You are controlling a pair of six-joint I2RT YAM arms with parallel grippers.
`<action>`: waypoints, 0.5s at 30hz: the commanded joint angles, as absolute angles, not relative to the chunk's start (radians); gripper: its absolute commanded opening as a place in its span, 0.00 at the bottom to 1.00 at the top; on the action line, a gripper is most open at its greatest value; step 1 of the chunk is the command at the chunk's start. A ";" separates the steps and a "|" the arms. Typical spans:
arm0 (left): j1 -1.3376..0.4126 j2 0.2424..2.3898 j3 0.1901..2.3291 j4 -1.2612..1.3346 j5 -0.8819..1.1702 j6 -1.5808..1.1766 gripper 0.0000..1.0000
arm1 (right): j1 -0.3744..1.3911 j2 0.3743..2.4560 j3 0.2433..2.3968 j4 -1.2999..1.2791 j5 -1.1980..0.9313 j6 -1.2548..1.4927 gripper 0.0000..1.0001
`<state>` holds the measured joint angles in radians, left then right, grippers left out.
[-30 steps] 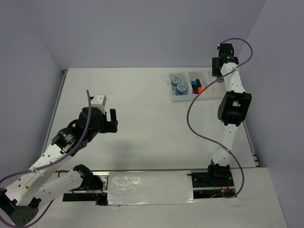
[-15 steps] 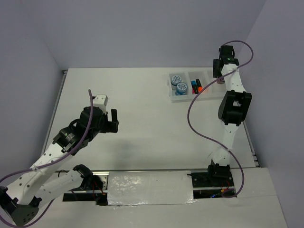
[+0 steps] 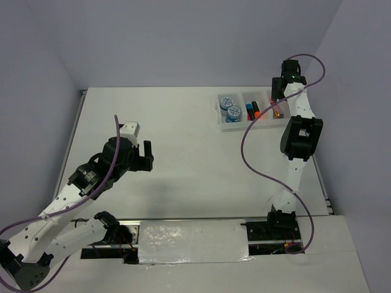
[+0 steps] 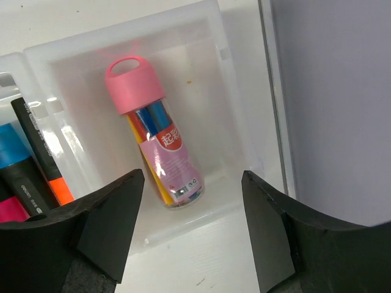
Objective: Sort the stationery into containers
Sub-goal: Place the stationery in the storage box, then reset both arms
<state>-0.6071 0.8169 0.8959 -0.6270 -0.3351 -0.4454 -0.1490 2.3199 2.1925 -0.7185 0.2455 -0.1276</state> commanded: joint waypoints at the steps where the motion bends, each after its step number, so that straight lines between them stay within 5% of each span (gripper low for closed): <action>1: -0.603 0.810 0.893 -0.592 -0.327 -0.426 0.99 | -0.152 2.318 2.232 -0.704 0.242 -0.114 0.73; 7: -0.604 0.811 0.893 -0.595 -0.342 -0.430 0.99 | -0.138 2.235 2.273 -0.752 0.180 -0.048 0.74; 10: -0.603 0.813 0.897 -0.606 -0.370 -0.442 0.99 | -0.112 2.136 2.258 -0.778 0.141 -0.012 0.84; 11: -0.604 0.815 0.903 -0.612 -0.402 -0.454 0.99 | -0.103 2.064 2.215 -0.784 0.138 -0.002 0.99; 15: -0.600 0.811 0.916 -0.640 -0.504 -0.486 0.99 | -0.028 1.840 1.996 -0.753 0.158 0.055 1.00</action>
